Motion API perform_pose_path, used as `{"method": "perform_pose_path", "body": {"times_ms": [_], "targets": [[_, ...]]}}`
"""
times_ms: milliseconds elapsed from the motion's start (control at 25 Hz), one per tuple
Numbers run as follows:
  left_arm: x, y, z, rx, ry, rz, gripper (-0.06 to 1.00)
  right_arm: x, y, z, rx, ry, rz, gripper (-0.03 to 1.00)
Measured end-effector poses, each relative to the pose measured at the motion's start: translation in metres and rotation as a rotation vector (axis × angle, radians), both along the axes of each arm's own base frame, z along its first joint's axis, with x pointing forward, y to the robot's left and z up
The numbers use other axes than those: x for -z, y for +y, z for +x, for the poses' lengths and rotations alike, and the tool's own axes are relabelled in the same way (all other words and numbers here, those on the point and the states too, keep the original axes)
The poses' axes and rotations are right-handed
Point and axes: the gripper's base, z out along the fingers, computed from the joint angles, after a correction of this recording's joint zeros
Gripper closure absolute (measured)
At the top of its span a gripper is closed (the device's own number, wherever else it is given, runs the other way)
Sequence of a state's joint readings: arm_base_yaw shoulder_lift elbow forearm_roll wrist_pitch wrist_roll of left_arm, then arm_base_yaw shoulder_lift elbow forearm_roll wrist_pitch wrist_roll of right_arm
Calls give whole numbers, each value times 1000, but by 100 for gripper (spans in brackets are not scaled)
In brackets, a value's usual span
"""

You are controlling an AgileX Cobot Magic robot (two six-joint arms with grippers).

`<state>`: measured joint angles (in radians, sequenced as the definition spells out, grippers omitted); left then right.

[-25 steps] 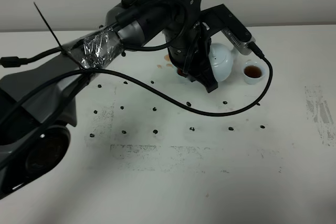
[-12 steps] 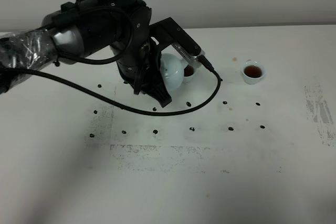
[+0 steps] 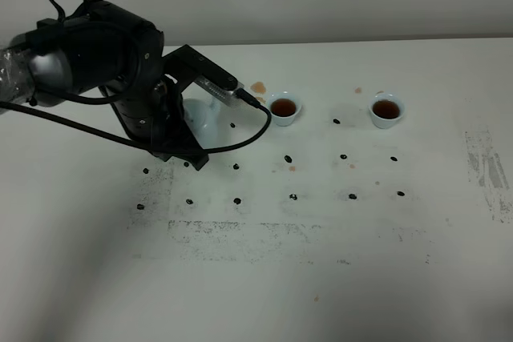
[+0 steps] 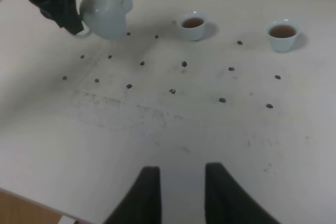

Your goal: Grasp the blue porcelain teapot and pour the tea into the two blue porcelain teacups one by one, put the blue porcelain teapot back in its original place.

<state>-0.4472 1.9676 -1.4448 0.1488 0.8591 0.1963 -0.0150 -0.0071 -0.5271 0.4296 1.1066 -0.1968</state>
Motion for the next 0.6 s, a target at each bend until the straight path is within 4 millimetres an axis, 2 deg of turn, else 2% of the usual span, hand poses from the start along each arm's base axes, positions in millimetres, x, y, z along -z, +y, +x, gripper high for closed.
{"method": "perform_pose_path", "body": {"times_ms": [320, 600], "targets": [[29, 45, -3, -128, 69, 23, 85, 0, 0, 0, 0, 0, 0, 73], [37, 52, -8, -161, 68, 6, 85, 0, 0, 0, -1, 0, 1, 73]]}}
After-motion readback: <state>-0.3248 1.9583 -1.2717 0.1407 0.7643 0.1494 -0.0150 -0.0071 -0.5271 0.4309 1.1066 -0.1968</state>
